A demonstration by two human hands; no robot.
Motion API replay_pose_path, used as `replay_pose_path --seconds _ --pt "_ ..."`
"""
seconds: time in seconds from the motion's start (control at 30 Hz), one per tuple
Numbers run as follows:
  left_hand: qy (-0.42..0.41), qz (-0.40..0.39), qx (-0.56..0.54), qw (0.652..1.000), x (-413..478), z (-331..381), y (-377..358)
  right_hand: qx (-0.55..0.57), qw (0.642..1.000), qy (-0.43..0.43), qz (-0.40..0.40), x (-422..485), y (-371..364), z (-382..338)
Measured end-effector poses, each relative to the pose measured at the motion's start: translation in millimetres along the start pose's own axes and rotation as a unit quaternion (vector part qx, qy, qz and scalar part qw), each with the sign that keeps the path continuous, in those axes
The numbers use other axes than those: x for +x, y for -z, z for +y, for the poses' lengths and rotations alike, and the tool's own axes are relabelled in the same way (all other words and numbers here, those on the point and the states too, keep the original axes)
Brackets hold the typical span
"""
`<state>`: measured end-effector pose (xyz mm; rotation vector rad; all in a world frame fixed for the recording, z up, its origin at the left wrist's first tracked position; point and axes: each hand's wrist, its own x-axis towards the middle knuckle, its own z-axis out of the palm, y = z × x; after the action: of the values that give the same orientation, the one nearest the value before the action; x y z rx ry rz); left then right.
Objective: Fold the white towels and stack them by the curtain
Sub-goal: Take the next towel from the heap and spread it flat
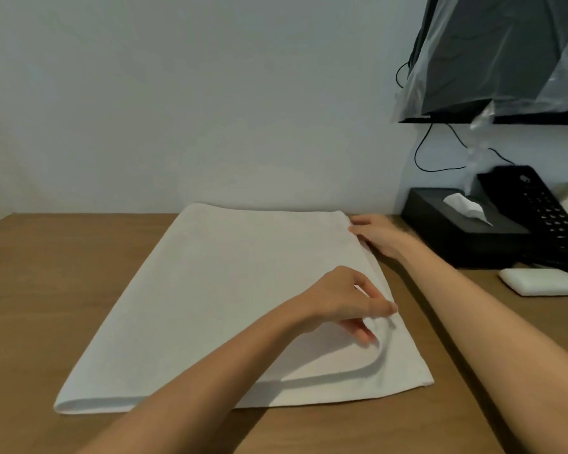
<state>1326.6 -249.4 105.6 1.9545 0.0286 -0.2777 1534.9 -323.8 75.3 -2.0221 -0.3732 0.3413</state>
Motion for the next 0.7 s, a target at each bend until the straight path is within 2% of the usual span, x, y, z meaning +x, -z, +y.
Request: replay_pose_path --seconds 0.1,0.2,0.37,0.47,0.6,0.7 --pt "-0.001 0.008 -0.007 1.000 4 -1 -3 0.033 0.999 -0.002 -0.001 1 3 4" --pt "-0.017 0.012 -0.018 1.000 6 0 -1 -0.002 1.000 -0.010 0.009 3 0 4" --pt "-0.098 0.011 -0.043 0.994 9 9 4 0.040 0.998 -0.009 0.038 7 0 8" --pt "-0.137 0.021 -0.006 0.990 14 7 -6 0.059 0.998 0.005 0.038 7 1 12" --pt "-0.138 0.036 0.084 0.986 24 -11 -29 0.055 0.997 0.028 0.054 9 1 15" --pt "-0.144 0.045 0.086 0.985 27 -21 -43 0.063 0.995 0.037 0.072 12 2 19"
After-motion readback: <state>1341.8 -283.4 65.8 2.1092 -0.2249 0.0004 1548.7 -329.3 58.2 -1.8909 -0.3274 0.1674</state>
